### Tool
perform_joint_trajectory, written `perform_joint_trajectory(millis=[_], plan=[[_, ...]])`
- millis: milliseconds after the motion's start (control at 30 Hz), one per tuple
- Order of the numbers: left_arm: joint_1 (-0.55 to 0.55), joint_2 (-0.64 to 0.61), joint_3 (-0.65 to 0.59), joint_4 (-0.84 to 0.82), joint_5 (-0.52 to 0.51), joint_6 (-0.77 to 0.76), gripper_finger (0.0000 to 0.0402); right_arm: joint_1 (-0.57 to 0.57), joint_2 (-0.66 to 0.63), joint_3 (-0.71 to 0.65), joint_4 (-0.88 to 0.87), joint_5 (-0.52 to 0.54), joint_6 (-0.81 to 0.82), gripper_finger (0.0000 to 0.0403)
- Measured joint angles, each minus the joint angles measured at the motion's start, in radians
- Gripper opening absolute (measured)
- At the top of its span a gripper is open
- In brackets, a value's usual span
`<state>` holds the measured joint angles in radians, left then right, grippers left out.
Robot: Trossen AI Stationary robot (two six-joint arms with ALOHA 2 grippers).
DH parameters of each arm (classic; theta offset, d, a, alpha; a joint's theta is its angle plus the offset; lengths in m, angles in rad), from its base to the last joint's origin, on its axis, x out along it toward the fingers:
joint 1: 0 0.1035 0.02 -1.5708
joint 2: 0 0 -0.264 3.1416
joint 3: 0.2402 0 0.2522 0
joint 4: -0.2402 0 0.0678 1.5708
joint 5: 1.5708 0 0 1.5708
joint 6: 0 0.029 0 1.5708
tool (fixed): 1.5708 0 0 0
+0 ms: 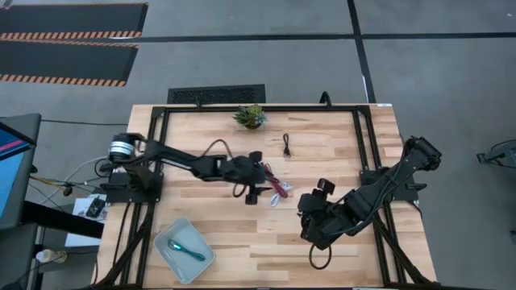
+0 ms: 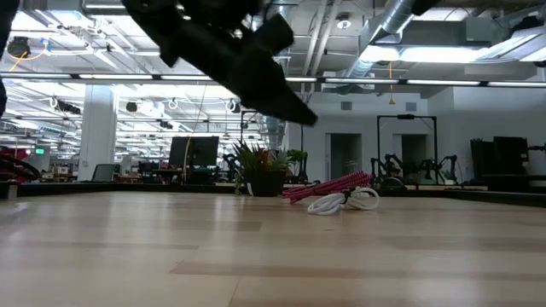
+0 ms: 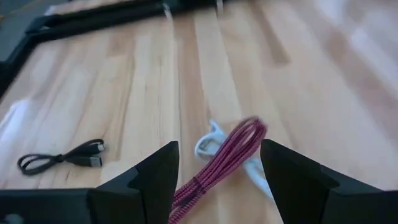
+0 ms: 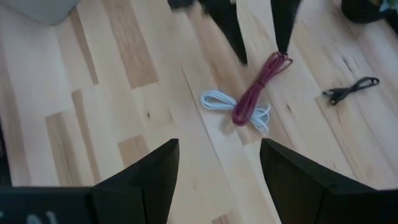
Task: Pick and place USB-C Cables
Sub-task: Put the pink charger cable into the gray bin
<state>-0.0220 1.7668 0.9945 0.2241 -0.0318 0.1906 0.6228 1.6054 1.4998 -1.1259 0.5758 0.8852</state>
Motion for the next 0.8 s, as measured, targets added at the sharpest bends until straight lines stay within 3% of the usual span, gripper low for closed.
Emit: perform_joint_trajectory(millis=[200,433,667,800], plan=[[0.001,0.147,0.151,-0.146,-0.052,0.218,0.0220,0.011,0.000,0.000,0.029,0.000,0.005,0.0249],[0.011,0.293,0.342,-0.364,-0.031,0.346,0.0240,0.027,0.003,0.000,0.069,0.000,0.005,0.0249],[0.054,0.352,0.420,-0.494,-0.021,0.314,0.0252,0.034,0.003,0.000,0.072,0.000,0.005,0.0249],[0.084,0.357,0.421,-0.511,-0.012,0.209,0.0234,0.035,0.003,0.000,0.076,0.001,0.005,0.0249]])
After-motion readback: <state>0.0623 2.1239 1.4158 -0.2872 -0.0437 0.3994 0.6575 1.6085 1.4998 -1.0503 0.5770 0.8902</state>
